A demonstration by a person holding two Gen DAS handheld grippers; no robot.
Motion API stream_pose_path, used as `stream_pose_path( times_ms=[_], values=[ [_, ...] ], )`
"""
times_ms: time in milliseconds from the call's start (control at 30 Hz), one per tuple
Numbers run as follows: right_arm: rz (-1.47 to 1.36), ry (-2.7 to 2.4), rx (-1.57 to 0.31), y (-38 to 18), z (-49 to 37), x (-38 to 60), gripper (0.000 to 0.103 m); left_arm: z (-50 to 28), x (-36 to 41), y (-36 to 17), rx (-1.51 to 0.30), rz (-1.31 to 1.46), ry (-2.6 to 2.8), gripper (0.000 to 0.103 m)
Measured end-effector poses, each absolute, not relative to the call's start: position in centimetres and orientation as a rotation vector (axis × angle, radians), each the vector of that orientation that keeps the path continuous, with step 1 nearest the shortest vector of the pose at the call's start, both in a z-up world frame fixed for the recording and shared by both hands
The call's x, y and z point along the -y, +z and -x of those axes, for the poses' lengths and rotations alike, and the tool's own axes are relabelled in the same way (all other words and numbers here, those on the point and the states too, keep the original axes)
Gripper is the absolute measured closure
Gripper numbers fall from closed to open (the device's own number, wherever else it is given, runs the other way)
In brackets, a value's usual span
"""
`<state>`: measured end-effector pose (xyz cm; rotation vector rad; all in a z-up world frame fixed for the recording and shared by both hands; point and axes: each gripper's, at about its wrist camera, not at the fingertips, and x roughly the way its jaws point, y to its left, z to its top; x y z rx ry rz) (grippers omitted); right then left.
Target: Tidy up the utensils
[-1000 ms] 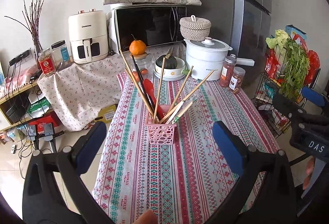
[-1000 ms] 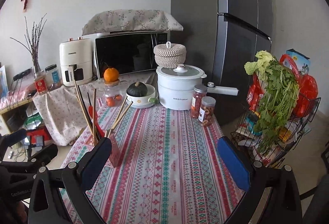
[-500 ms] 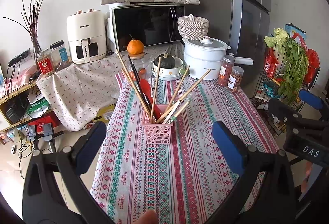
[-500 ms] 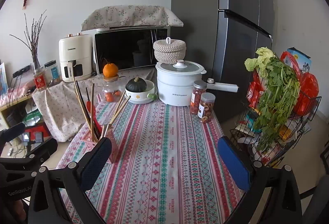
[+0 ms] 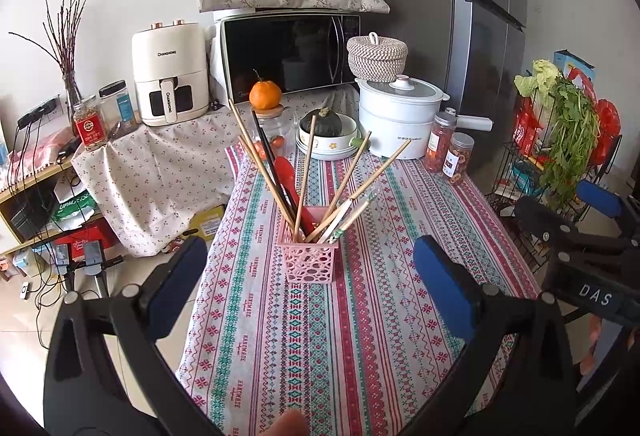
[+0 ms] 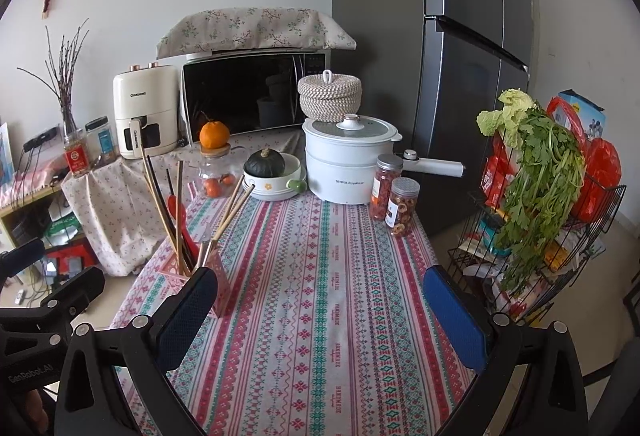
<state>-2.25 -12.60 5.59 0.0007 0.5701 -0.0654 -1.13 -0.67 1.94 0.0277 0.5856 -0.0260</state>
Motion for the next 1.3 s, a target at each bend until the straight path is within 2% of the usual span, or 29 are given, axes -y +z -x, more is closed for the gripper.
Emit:
stream_pose_path(
  times_ms=[1300],
  values=[
    [-0.005,-0.063,-0.574,5.43,2.10,12.59,0.000,1.18,0.85,2.26,-0.585,-0.031,-0.028,0.001]
  ],
)
